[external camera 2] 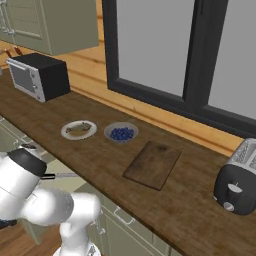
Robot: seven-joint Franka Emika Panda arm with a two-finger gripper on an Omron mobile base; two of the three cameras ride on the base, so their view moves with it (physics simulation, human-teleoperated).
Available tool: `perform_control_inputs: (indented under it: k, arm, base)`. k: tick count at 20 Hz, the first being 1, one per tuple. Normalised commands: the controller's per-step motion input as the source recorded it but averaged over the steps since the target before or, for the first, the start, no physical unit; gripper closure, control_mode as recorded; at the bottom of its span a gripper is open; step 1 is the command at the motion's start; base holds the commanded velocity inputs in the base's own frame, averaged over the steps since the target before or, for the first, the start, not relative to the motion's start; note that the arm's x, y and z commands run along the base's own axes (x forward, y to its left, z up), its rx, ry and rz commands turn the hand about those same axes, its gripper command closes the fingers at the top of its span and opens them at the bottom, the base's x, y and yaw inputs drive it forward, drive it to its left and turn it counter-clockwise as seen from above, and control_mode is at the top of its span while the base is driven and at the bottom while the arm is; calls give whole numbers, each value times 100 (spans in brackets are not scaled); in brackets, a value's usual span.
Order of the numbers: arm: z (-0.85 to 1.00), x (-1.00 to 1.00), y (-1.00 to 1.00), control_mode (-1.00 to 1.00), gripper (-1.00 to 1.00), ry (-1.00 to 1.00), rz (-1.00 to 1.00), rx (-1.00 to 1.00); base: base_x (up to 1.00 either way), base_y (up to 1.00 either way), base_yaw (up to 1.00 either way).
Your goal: Pick up the knife from the drawer and place it on the cutting board. Then place the meat from the plate to the cutting board.
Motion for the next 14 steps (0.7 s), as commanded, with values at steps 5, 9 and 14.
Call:
perform_control_inputs:
  k: [5, 9, 14]
  arm:
    - [-1, -100, 54, -100, -100, -1, -4, 1]
    - [41, -51, 15, -100, -100, -7, 0, 0]
    - [100, 93, -26, -100, -100, 2, -5, 6]
  base:
    - [0, 0, 0]
    - [0, 0, 0]
    - [0, 0, 0]
